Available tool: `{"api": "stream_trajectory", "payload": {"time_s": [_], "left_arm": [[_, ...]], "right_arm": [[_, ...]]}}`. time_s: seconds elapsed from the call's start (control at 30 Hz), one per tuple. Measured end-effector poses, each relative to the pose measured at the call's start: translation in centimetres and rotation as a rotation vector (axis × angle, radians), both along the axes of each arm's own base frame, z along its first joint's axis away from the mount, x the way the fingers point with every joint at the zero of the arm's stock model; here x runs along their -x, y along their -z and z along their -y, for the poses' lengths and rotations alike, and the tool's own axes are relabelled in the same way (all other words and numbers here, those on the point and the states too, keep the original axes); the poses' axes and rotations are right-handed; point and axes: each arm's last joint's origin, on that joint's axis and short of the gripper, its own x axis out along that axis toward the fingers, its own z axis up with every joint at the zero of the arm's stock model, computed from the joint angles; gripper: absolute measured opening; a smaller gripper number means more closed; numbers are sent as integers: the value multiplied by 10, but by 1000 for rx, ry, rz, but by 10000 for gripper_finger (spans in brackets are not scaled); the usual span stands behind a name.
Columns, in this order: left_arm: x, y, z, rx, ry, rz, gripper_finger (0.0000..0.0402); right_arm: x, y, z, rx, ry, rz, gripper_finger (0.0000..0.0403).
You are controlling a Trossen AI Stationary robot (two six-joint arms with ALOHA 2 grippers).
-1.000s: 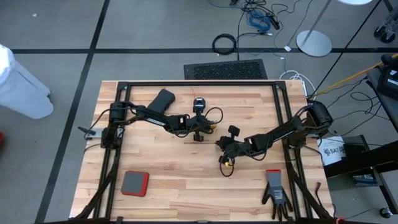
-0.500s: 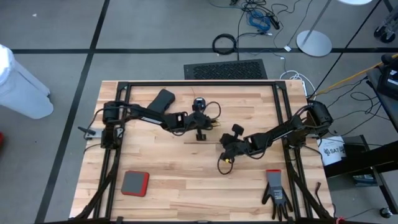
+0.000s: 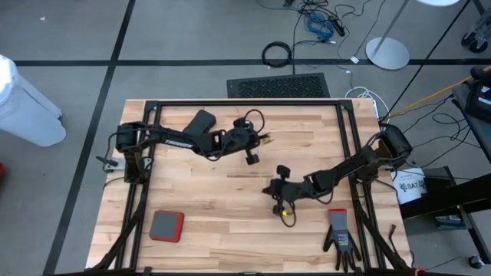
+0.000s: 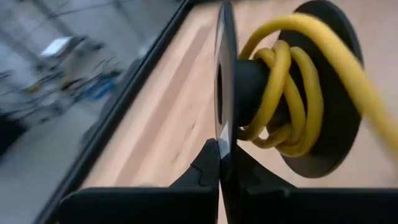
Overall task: Coil cords
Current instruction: Uncoil the yellow wire from the black spool
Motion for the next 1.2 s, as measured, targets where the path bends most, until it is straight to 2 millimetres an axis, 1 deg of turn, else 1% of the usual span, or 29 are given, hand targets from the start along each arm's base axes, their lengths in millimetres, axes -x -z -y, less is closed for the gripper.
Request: {"api": "stream_trajectory", "payload": {"time_s": [0.1,0.17,0.23,0.3,0.4,0.47,0.53,0.63,0.77,0.87,0.97,1.07,1.2], "left_arm": [[4,4,-1,-53,-37,-81,0],[5,6,-1,-71,-38,-114,0],[6,8,-1,-68,-38,-135,0],[6,8,0,-63,-28,-140,0],[6,9,7,-49,-6,-147,0],[5,9,13,-23,23,-136,0],[5,5,18,8,52,-112,0],[7,-11,24,36,78,-41,0],[12,-40,27,20,74,70,0],[18,-52,22,-44,17,82,0],[23,-49,17,-129,-46,-15,0],[28,-41,14,-142,-67,-115,0],[34,-34,15,-153,-81,-217,0]], "right_arm": [[4,-7,-11,16,-50,31,0],[8,-13,-16,37,-49,55,0],[14,-21,-21,76,-26,77,0],[21,-30,-22,124,33,92,0],[37,-41,-20,168,151,77,0],[48,-45,-15,160,214,41,0],[57,-47,-10,128,262,1,0],[66,-45,-6,83,289,-65,0],[66,-43,-11,9,221,-101,0],[61,-46,-24,-14,110,-50,0],[59,-55,-37,-8,19,51,0],[61,-66,-48,19,-46,145,0],[68,-77,-54,78,-38,217,0]]}}
